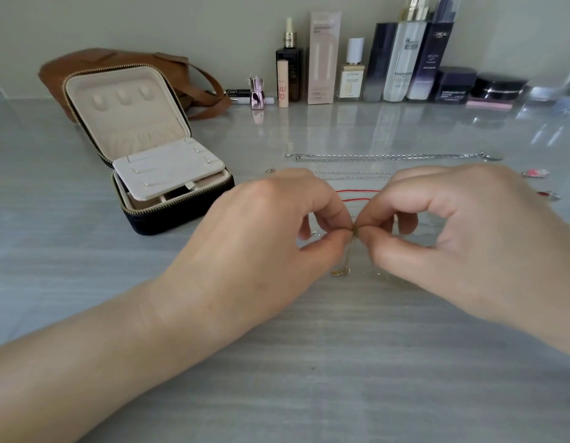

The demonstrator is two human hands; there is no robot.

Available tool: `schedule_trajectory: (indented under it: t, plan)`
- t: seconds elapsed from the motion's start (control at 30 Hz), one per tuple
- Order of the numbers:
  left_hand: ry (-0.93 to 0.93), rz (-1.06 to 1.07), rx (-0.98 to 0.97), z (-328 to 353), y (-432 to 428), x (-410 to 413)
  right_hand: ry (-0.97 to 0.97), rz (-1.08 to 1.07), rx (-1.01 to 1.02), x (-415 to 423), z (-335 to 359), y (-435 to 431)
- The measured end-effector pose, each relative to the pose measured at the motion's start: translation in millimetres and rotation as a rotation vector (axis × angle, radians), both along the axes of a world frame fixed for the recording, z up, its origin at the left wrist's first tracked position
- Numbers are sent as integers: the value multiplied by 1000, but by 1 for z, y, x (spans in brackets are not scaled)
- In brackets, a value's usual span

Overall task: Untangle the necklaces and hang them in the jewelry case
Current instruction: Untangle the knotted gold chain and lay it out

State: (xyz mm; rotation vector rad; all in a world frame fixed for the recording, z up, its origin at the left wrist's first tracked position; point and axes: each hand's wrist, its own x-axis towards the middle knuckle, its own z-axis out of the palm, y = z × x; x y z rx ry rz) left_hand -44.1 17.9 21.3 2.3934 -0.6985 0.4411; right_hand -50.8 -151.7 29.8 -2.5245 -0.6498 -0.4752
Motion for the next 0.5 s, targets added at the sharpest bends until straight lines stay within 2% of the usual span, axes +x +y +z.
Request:
schedule_trajectory:
  t: [0.13, 0.23, 0.33, 0.5]
  plan:
    - [2, 30, -62, 2, 1, -1, 270, 40, 331, 4, 5, -1]
    - [13, 29, -68, 2, 1, -2, 369, 34, 463, 7, 5, -2]
    - [18, 32, -62, 1, 0, -3, 372, 22, 498, 7, 3, -1]
    - [41, 65, -84, 0, -1, -2, 257, 67, 387, 5, 2, 0]
